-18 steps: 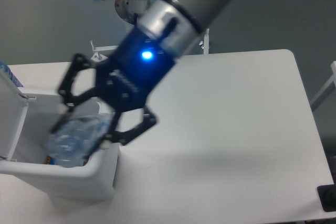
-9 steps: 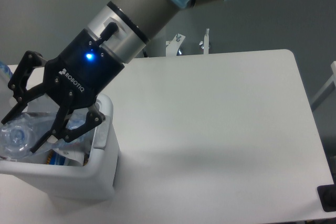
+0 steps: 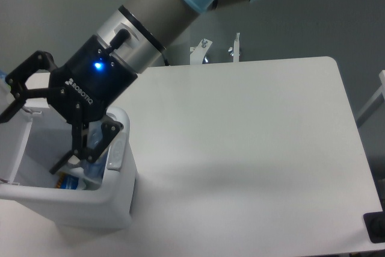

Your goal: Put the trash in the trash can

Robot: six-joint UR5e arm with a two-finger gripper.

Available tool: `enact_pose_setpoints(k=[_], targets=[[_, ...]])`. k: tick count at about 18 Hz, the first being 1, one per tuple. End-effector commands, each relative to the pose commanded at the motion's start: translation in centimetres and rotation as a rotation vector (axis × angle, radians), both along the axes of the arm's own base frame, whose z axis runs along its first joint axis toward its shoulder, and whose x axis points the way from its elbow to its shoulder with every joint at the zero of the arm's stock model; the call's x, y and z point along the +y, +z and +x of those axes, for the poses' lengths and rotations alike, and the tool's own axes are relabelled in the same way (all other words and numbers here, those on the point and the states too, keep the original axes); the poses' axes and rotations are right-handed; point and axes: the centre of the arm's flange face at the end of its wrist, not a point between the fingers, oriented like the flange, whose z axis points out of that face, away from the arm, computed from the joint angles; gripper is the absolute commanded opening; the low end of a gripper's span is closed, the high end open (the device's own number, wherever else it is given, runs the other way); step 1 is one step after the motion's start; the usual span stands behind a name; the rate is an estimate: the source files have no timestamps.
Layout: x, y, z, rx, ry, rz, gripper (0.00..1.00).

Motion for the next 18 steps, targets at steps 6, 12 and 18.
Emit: enact_pose_setpoints(k=[6, 12, 18], targets=[[-2.5, -1.2, -5.7, -0.023, 0.102, -0.029, 1.0], [-10.2, -0.9, -17.5, -0.011, 0.307, -0.019, 1.0], [-13.1, -5.4, -23.4, 0.165, 0.446, -0.168, 1.0]])
